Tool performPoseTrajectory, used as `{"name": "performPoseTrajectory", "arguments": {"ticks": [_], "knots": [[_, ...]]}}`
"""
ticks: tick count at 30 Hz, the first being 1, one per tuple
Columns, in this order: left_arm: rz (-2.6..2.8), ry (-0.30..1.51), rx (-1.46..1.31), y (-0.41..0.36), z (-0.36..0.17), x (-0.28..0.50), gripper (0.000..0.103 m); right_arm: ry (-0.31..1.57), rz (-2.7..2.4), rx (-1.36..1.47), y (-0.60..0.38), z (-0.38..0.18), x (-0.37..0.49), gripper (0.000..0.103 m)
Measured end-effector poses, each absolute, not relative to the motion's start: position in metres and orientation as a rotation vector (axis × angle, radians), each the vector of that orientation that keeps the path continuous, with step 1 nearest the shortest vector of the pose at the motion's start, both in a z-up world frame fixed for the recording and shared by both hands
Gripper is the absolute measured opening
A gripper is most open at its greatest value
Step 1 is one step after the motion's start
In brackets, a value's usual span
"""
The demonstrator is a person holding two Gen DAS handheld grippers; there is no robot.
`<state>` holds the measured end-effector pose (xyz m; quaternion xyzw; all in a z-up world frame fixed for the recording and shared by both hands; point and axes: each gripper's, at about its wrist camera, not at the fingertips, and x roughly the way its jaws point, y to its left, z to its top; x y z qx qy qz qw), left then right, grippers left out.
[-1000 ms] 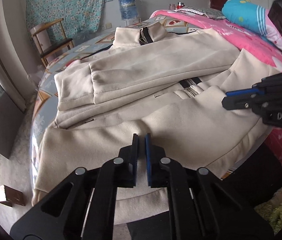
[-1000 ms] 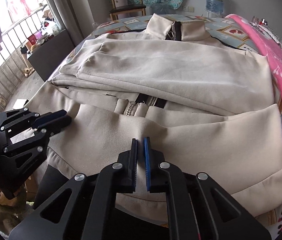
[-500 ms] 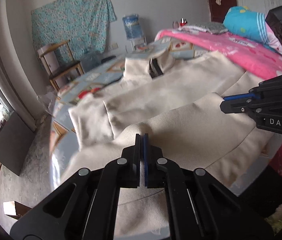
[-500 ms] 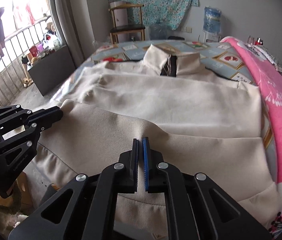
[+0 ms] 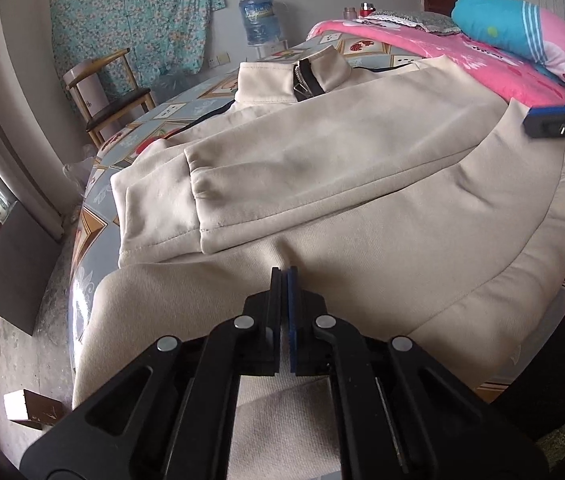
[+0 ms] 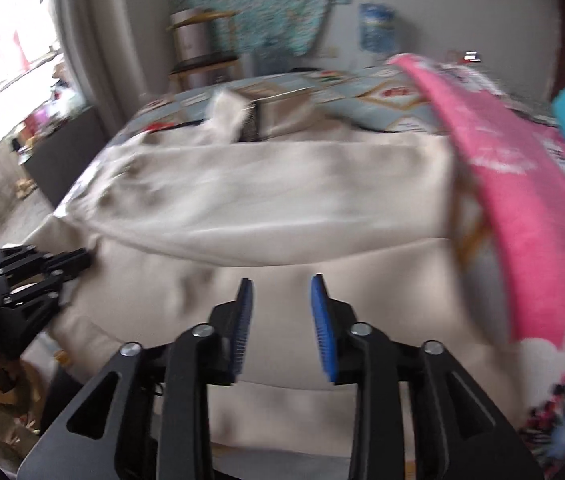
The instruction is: Fold large clothes
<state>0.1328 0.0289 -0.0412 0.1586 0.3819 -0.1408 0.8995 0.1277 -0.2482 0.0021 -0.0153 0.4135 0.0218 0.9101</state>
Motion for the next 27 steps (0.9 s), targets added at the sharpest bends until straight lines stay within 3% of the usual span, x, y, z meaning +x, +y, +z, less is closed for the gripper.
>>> {"name": "performPoseTrajectory", "arguments": {"ticks": [2,8,10,13,16,22,27], "knots": [[-0.291,0.793,0.330,0.029,-0.041,0.133,0.003,0.857,-0.043,-0.053,-0.270,0.002,0.130,0.042],[-0.282,0.793,0.360,0.026,-0.042,0.133,0.003,0.928,-0.038,0.079,-0.312,-0.025,0.155,0.040],[-0.280,0.794,0.369,0.025,-0.042,0.132,0.003,0.923,0.007,0.126,-0.313,-0.027,0.154,0.010],[-0.278,0.794,0.386,0.024,-0.042,0.132,0.003,0.832,-0.028,0.064,-0.301,-0.009,0.141,0.006],[-0.278,0.798,0.387,0.024,-0.041,0.132,0.003,0.757,-0.071,0.054,-0.299,0.006,0.129,0.006],[-0.284,0.799,0.374,0.025,-0.041,0.133,0.003,0.888,-0.124,0.034,-0.309,-0.038,0.154,0.006],[-0.292,0.794,0.368,0.026,-0.041,0.132,0.003,0.773,-0.168,0.037,-0.311,0.008,0.129,0.031]]}}
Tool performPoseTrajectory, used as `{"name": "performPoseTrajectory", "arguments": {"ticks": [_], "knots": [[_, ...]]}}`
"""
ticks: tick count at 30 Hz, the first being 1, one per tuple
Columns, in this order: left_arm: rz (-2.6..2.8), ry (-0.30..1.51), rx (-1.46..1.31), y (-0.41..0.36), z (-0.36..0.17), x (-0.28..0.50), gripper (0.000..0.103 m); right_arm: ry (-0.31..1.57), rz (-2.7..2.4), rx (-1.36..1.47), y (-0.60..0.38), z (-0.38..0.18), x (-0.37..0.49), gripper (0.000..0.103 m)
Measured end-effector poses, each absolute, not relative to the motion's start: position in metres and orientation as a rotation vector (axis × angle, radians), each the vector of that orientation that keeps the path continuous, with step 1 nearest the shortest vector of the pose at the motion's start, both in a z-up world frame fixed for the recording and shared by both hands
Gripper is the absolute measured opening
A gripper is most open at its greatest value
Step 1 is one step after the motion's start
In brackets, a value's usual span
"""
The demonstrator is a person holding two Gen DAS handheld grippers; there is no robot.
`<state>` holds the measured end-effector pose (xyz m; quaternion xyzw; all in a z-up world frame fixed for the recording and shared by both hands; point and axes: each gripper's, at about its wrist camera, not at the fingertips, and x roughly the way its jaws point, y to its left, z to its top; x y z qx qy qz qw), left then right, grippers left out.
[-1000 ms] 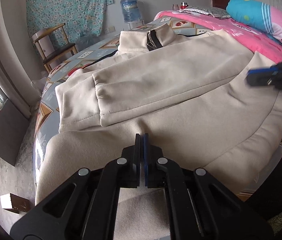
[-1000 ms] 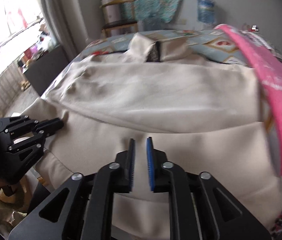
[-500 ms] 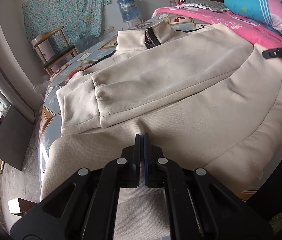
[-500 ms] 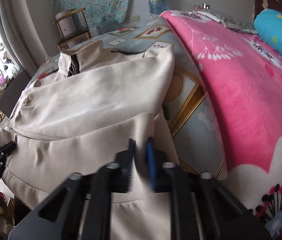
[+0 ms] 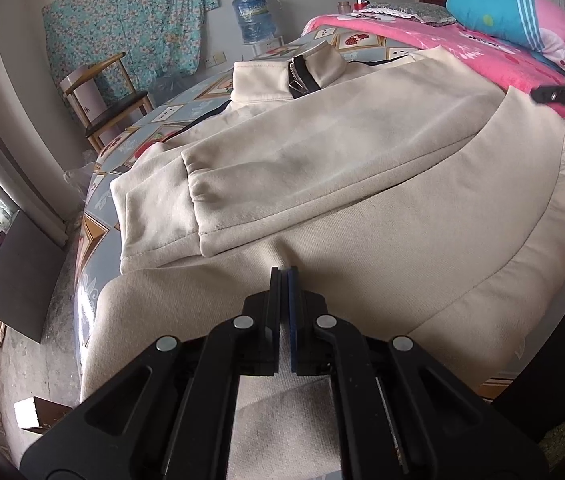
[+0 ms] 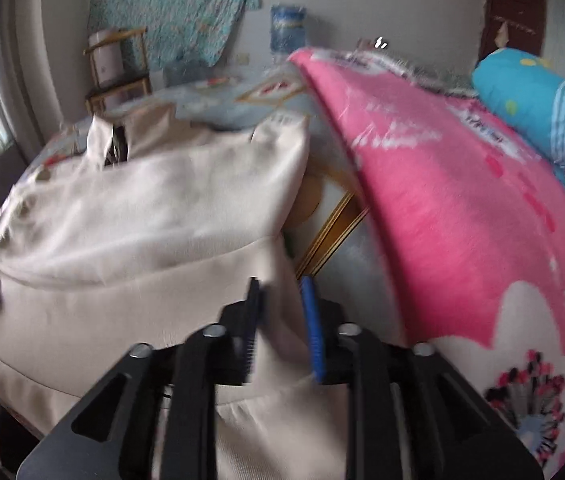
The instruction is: Fold large clothes
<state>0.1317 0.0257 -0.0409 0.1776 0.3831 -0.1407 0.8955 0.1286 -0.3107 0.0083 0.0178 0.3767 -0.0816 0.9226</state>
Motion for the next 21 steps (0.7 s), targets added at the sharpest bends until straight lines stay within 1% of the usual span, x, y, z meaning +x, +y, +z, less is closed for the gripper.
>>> {"name": "performPoseTrajectory", "arguments": {"ticks": [3,5,8,9,10,13,15,16,21], "knots": [[-0.294,0.790,0.361,0.026,-0.041,0.131,0.003,0.708,-0.094,0.042,-0.299,0.039,0.112,0.031],[-0.297,0.787,0.355,0.027,-0.041,0.131,0.003,0.697,0.038,0.034,-0.268,0.046,0.107,0.031],[-0.303,0.782,0.345,0.029,-0.041,0.131,0.003,0.777,0.265,0.030,-0.212,0.025,0.117,0.029],[-0.304,0.780,0.342,0.029,-0.041,0.131,0.003,0.807,0.309,0.006,-0.193,0.015,0.122,0.025],[-0.306,0.779,0.338,0.030,-0.041,0.131,0.003,0.842,0.364,-0.018,-0.171,0.001,0.128,0.024],[-0.311,0.773,0.311,0.033,-0.042,0.130,0.003,0.911,0.436,-0.063,-0.135,-0.028,0.144,0.023],[-0.317,0.767,0.287,0.036,-0.042,0.130,0.005,0.934,0.398,-0.126,-0.124,-0.043,0.151,0.023],[-0.319,0.770,0.274,0.039,-0.041,0.130,0.006,0.911,0.398,-0.136,-0.123,-0.043,0.152,0.023],[-0.340,0.747,0.186,0.059,-0.024,0.113,0.007,0.931,0.401,-0.102,-0.128,-0.042,0.153,0.023]]}}
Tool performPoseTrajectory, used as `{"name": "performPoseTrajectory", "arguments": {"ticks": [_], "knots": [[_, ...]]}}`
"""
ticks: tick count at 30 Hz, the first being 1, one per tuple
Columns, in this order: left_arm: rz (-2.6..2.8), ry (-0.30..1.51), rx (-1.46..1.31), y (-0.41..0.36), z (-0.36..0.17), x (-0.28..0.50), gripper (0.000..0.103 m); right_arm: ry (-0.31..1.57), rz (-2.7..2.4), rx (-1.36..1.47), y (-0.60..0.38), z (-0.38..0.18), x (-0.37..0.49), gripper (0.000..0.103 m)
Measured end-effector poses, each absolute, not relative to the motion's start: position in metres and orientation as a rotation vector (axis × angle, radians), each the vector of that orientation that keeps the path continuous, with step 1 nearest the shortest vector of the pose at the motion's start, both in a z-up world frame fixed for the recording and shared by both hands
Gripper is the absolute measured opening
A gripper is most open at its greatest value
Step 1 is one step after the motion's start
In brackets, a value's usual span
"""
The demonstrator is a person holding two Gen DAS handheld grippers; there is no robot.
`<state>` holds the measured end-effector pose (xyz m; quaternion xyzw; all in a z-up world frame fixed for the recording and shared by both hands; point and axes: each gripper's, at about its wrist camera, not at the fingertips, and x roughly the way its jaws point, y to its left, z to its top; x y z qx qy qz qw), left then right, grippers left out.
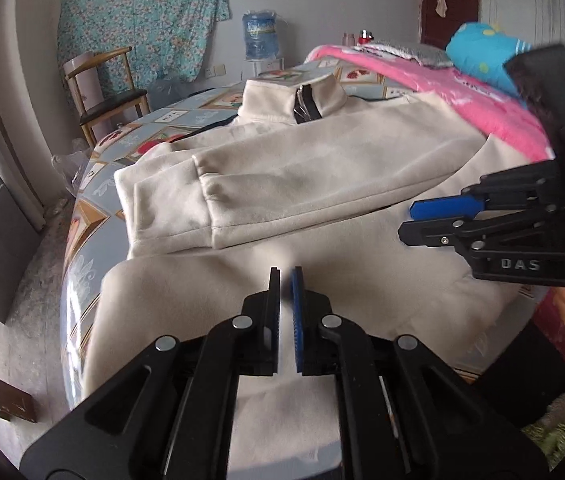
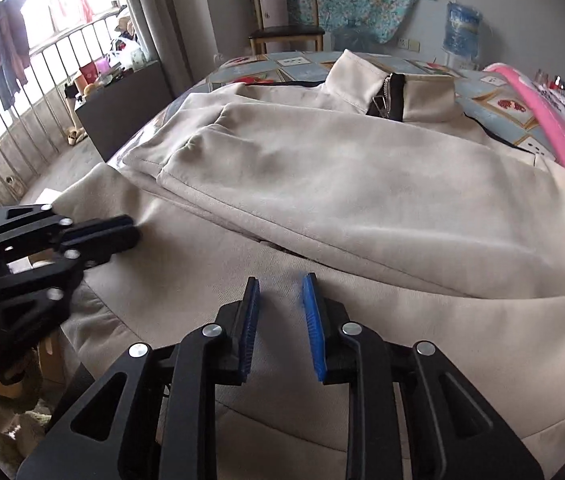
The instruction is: Fold large clothes
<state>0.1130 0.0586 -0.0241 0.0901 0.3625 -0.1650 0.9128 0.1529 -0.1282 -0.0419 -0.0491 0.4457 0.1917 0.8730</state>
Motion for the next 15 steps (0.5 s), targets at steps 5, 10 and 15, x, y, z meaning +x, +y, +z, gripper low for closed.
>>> {"name": "performPoseTrajectory", "arguments": {"ticks": [5,10,15], "knots": [[-0.177,0.815,0.129,0.103,-0.039,0.124,0.006,0.931,0.392,-0.115,-0.125,-0.043,0.157,0.023],[-0.129,0.776,0.013,0.151,-0.041,0.139,0.002,0.934,0.394,-0.118,-0.123,-0.043,0.158,0.023],[-0.132,0.742,0.117,0.142,-0.045,0.141,0.002,0.926,0.391,-0.117,-0.123,-0.044,0.157,0.023]]}}
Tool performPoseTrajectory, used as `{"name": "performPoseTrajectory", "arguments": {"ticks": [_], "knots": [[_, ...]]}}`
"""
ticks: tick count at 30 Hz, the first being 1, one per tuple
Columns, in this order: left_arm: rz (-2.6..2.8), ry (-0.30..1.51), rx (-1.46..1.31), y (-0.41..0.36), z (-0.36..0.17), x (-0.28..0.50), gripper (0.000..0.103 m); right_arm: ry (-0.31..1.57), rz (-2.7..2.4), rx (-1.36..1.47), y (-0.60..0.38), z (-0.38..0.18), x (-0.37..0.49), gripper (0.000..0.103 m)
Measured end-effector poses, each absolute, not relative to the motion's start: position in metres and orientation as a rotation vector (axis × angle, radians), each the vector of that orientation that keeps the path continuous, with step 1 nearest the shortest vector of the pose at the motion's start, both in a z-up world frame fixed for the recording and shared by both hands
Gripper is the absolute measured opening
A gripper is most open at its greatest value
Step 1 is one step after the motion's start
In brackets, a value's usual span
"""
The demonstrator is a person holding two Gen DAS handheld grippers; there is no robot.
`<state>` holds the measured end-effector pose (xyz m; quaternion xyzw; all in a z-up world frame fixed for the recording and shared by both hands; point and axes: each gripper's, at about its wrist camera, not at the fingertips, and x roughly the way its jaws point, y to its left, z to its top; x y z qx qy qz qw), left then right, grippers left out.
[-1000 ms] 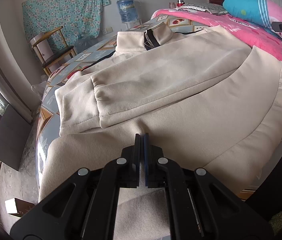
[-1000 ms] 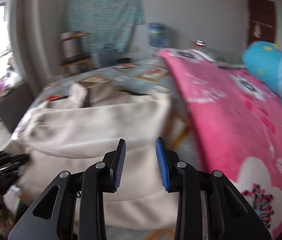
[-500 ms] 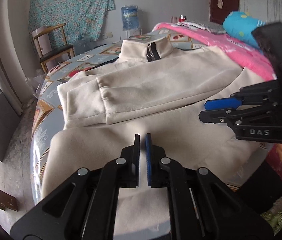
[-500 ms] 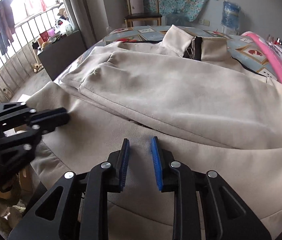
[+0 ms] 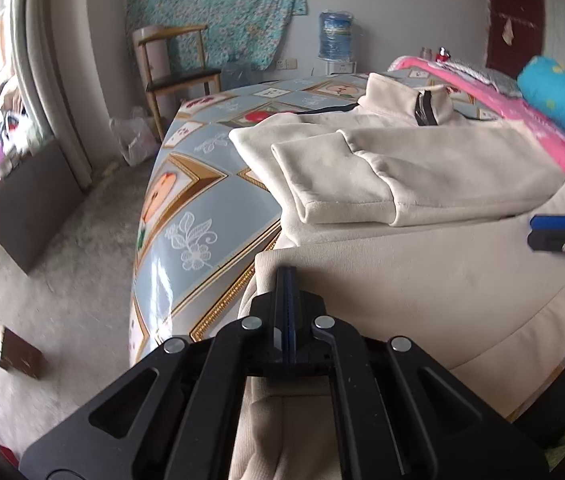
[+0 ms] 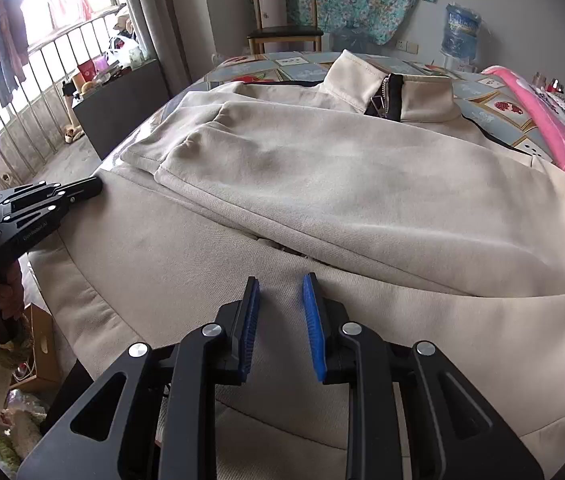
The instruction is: Fold large clothes
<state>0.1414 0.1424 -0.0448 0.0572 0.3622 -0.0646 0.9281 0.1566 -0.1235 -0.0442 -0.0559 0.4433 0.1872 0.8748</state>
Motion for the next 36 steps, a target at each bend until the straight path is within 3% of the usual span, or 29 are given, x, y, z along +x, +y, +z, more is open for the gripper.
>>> {"name": "performPoseTrajectory", "arguments": {"ticks": [12,18,21,22,27,31,36], "knots": [[-0.110,0.672,0.040,0.183,-0.002,0.085,0.003,0.913,0.396,-0.113,-0.126,-0.045,0.156,0.023],[-0.180,0.823,-0.049,0.167,-0.039,0.094,0.004,0.906,0.398,-0.107,-0.126,-0.045,0.155,0.023],[-0.144,0.810,-0.128,0.187,-0.034,0.081,0.002,0.906,0.403,-0.105,-0.127,-0.045,0.156,0.023],[-0.067,0.812,-0.103,0.194,-0.032,0.076,0.008,0.905,0.402,-0.103,-0.127,-0.045,0.155,0.023],[0.021,0.817,-0.196,0.232,-0.028,0.058,0.008,0.899,0.405,-0.098,-0.128,-0.046,0.155,0.023],[-0.127,0.715,-0.225,0.209,-0.009,0.071,0.009,0.901,0.403,-0.099,-0.128,-0.046,0.155,0.023],[-0.263,0.825,-0.200,0.169,-0.038,0.120,0.010,0.900,0.404,-0.102,-0.128,-0.047,0.155,0.023]]}}
